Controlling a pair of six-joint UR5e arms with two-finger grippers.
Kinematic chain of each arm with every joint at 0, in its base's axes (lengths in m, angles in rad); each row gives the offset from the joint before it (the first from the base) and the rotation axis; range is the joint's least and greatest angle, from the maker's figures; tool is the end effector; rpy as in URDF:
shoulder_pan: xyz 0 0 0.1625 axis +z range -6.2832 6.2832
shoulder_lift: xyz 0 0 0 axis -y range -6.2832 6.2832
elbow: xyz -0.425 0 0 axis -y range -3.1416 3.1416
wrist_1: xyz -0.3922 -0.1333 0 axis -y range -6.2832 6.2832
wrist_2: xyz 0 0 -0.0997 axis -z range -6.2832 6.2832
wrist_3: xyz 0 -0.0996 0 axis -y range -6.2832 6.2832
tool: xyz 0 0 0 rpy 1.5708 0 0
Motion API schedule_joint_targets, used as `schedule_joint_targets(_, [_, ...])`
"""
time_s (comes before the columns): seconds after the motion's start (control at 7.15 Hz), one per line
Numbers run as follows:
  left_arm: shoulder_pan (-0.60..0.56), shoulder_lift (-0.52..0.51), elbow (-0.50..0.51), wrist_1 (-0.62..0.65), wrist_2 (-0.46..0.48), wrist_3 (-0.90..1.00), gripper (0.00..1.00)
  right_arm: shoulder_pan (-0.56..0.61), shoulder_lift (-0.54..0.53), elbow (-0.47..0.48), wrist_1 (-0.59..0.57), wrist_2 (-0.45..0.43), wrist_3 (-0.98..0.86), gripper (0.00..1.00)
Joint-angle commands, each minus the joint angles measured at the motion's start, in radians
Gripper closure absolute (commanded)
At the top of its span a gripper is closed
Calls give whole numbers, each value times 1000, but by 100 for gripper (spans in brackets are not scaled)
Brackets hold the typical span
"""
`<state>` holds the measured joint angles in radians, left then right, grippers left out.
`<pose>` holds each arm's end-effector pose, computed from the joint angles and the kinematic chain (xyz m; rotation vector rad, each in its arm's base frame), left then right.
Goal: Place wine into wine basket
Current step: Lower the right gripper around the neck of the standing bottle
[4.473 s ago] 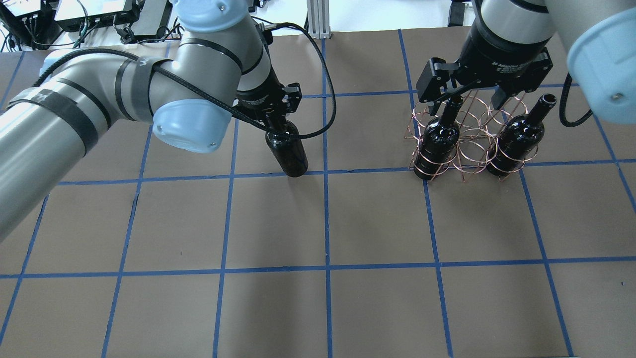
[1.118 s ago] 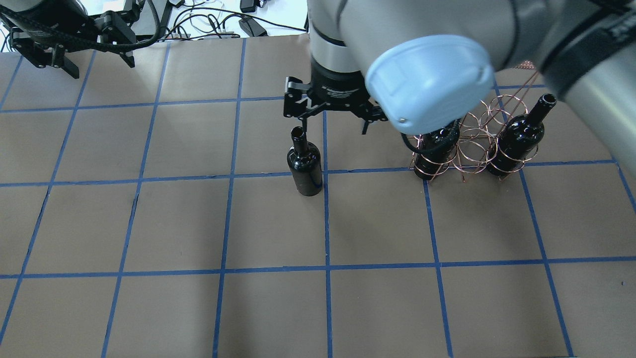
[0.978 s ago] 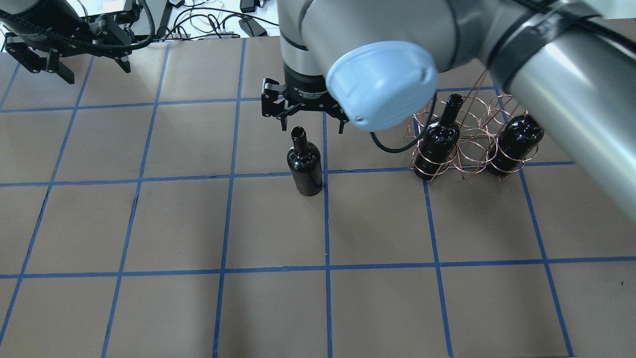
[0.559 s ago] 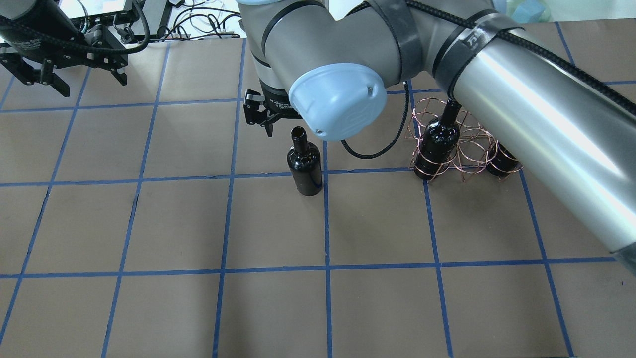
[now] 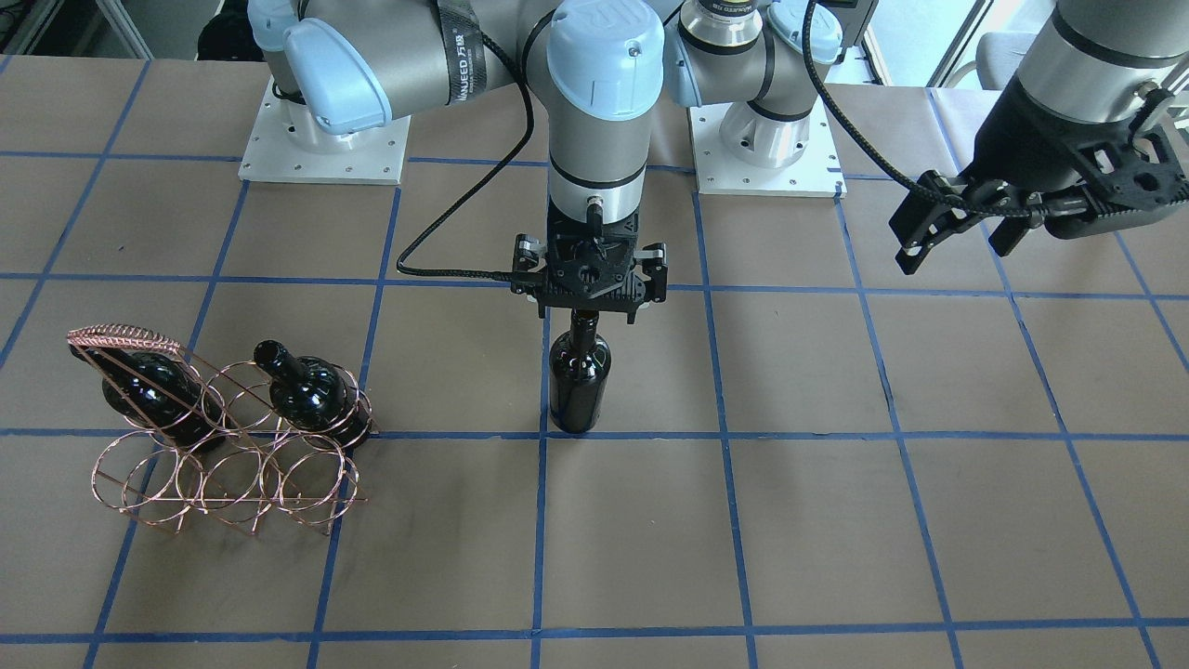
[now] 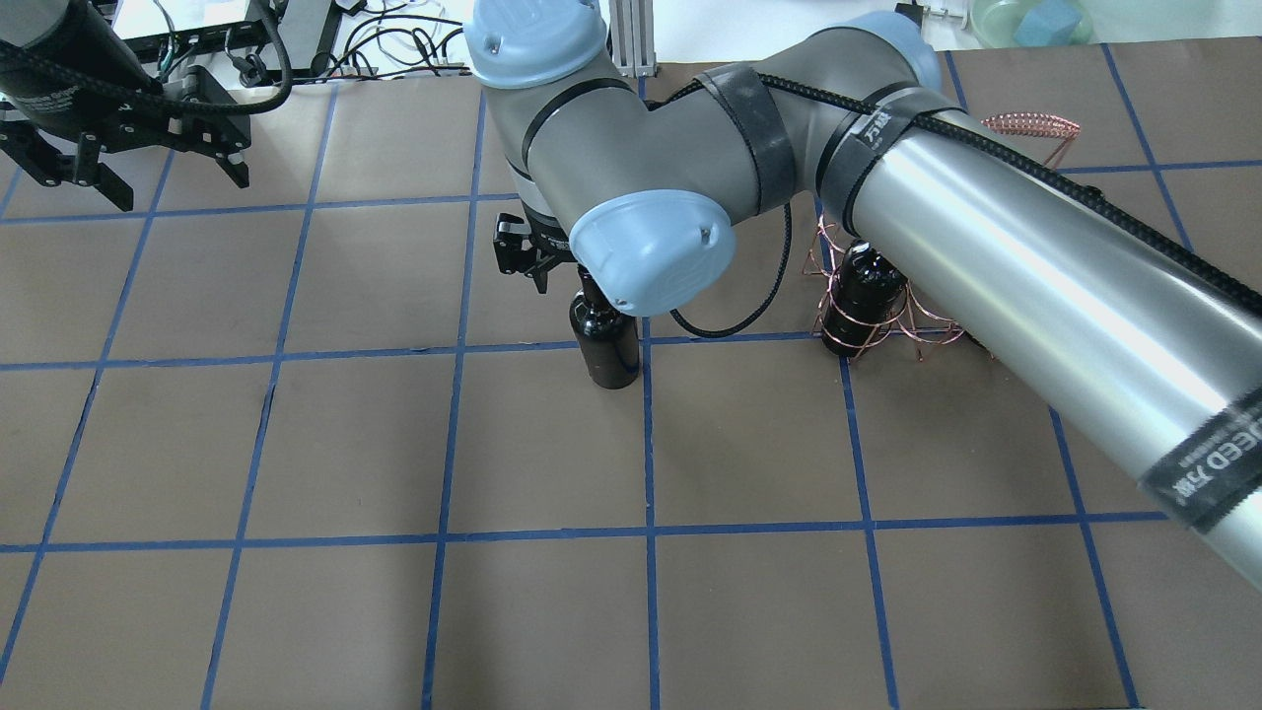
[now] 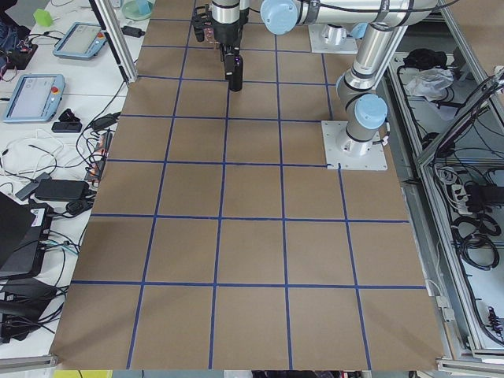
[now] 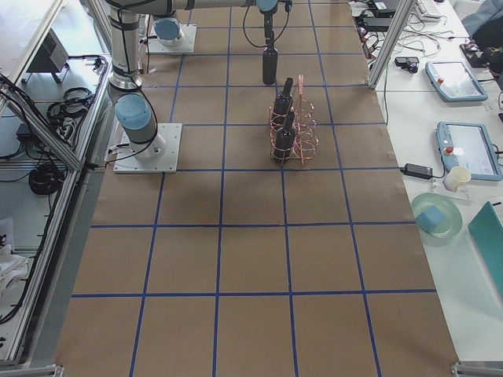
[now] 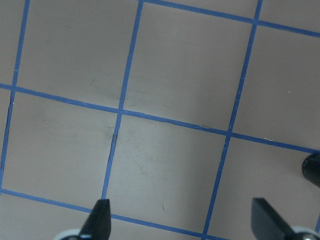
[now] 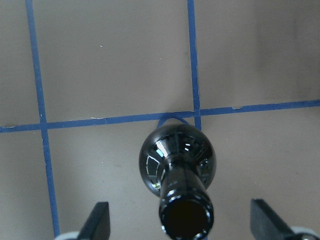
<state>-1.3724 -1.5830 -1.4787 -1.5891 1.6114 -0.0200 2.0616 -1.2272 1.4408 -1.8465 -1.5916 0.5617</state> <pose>-0.0278 -0.5174 0.5256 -0.3392 3.0758 -0.0894 0.4137 -0.4957 0.3863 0.1118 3.1248 -0.1003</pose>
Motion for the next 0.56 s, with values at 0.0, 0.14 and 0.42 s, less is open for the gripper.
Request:
schedule_joint_targets(0.0, [-2,3,0,-3,13,0,0,-1,6,3,-7,-14,-17,0])
schedule_joint_targets(0.14, [-2,3,0,-5,13,0,0,-12,9,3,-7,-13,-31,0])
schedule_joint_targets(0.42, [-1,9,-2,-35,21,-2,0,-18,18,3,-26,-11,-45,0])
